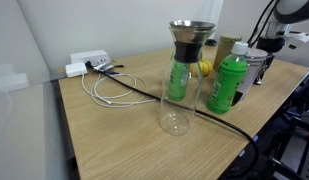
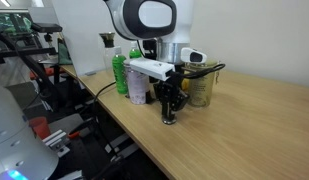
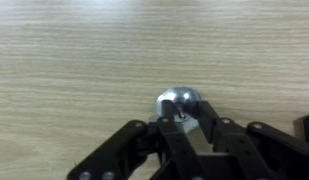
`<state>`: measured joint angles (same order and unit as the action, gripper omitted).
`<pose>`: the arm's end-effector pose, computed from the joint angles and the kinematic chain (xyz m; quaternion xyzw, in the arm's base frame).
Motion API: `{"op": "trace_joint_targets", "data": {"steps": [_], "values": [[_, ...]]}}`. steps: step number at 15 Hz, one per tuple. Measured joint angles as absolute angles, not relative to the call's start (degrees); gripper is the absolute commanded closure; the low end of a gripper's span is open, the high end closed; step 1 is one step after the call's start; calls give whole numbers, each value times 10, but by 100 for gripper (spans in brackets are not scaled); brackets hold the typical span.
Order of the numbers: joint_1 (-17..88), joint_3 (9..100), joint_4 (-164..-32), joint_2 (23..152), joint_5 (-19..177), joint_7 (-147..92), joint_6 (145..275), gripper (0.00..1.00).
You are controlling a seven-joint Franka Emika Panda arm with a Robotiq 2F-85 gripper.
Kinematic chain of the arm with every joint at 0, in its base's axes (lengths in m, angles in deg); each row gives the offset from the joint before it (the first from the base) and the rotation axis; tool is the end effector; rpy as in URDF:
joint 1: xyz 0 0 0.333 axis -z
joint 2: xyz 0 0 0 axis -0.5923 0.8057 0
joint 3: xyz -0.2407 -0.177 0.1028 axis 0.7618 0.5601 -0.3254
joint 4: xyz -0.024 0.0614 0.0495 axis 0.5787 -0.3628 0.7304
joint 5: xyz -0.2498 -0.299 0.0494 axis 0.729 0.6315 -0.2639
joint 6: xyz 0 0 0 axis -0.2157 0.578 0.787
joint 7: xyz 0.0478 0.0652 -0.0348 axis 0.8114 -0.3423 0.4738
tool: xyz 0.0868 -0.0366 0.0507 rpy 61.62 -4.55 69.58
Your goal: Move the metal thing backward
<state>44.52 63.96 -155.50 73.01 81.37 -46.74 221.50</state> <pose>0.3949 -0.1558 0.2316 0.9982 -0.0189 -0.0563 0.0108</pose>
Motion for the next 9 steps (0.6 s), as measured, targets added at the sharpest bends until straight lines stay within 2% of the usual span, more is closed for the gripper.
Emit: {"op": "trace_joint_targets", "data": {"steps": [9], "values": [[445,640,-1553,730,816,-467,2217,99]]}}
